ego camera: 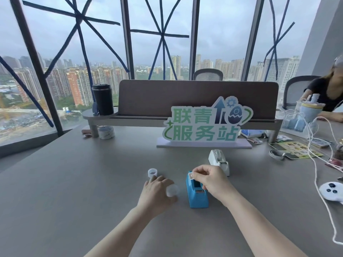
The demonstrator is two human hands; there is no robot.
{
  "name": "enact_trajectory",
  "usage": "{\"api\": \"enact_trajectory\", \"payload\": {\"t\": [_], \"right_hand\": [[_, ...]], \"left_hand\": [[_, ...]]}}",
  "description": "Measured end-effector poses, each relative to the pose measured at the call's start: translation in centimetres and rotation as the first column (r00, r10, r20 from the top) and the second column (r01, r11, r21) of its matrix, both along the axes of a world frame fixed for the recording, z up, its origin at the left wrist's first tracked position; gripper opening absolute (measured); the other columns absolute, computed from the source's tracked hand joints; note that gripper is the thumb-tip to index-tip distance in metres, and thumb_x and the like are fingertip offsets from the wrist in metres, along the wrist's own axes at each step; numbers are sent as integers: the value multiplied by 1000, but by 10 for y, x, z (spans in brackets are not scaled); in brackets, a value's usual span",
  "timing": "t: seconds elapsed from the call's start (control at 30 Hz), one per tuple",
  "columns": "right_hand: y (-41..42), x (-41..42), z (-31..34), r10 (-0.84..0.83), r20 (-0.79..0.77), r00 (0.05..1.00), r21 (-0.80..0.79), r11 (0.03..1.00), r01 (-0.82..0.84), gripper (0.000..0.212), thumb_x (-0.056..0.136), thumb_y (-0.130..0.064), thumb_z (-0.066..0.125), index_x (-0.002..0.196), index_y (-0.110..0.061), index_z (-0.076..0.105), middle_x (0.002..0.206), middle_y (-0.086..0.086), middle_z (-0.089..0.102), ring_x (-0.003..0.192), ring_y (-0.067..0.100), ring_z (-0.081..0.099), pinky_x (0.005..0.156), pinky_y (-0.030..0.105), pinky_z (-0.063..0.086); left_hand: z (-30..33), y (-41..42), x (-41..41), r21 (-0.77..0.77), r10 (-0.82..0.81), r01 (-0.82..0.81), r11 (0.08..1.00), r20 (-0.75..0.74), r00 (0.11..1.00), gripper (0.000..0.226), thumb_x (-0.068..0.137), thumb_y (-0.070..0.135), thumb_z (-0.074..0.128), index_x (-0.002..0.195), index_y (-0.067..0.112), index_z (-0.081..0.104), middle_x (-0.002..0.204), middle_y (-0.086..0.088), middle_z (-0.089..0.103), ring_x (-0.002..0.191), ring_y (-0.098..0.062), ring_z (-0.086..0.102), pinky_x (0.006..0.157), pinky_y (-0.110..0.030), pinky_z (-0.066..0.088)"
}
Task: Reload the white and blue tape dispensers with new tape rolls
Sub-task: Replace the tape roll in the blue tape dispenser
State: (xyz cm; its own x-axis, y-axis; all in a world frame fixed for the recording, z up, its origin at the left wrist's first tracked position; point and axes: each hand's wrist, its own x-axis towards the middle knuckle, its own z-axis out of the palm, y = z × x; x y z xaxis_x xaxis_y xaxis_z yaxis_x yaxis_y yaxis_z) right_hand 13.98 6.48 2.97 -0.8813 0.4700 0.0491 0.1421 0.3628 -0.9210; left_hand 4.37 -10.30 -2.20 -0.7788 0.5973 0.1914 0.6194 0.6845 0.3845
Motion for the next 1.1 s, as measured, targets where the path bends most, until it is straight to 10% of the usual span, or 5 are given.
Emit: {"api": "enact_trajectory", "payload": {"t": [0.2, 0.43, 0.63, 0.9, 1.1], "right_hand": [[0, 2, 0, 8, -14, 1000, 25, 1000, -8, 8, 86, -24, 69, 83, -17, 66, 80, -1, 70, 48, 12, 54, 43, 14, 41], [1, 10, 12, -21, -82, 996, -19, 1000, 19, 7, 86, -24, 67, 89, -17, 68, 80, 0, 69, 54, 11, 54, 45, 15, 42], [-4, 14, 16, -4, -95, 995, -88, 996, -4, 11, 84, -28, 72, 88, -18, 74, 74, -3, 71, 55, 12, 57, 52, 26, 49], [-9, 15, 16, 3, -131, 991, -243, 969, -35, 16, 84, -28, 73, 91, -13, 74, 78, 0, 72, 54, 14, 59, 48, 27, 50], [-14, 12, 15, -36, -222, 974, -453, 889, -71, 27, 77, -26, 77, 101, -14, 77, 78, 5, 73, 56, 13, 62, 59, 29, 55]], "left_hand": [[4, 6, 25, 334, -69, 5, 943, 180, 981, 41, 78, 31, 66, 117, 36, 57, 102, 21, 59, 92, 1, 52, 72, 5, 31], [17, 8, 21, 719, -303, -187, 670, 494, 815, 32, 70, 18, 73, 95, 19, 54, 90, -6, 64, 77, -13, 57, 69, -22, 46], [26, 8, 17, 777, -416, -170, 605, 491, 765, 21, 75, 18, 75, 76, 13, 54, 71, -3, 50, 72, -16, 43, 71, -33, 34], [35, 15, 22, 828, -537, -189, 528, 498, 681, 14, 80, 0, 69, 88, -9, 62, 106, -1, 74, 89, -9, 70, 74, -16, 51], [44, 22, 28, 836, -496, -223, 501, 489, 718, 13, 79, -5, 69, 86, -13, 62, 96, -5, 74, 71, -3, 68, 62, -12, 50]]}}
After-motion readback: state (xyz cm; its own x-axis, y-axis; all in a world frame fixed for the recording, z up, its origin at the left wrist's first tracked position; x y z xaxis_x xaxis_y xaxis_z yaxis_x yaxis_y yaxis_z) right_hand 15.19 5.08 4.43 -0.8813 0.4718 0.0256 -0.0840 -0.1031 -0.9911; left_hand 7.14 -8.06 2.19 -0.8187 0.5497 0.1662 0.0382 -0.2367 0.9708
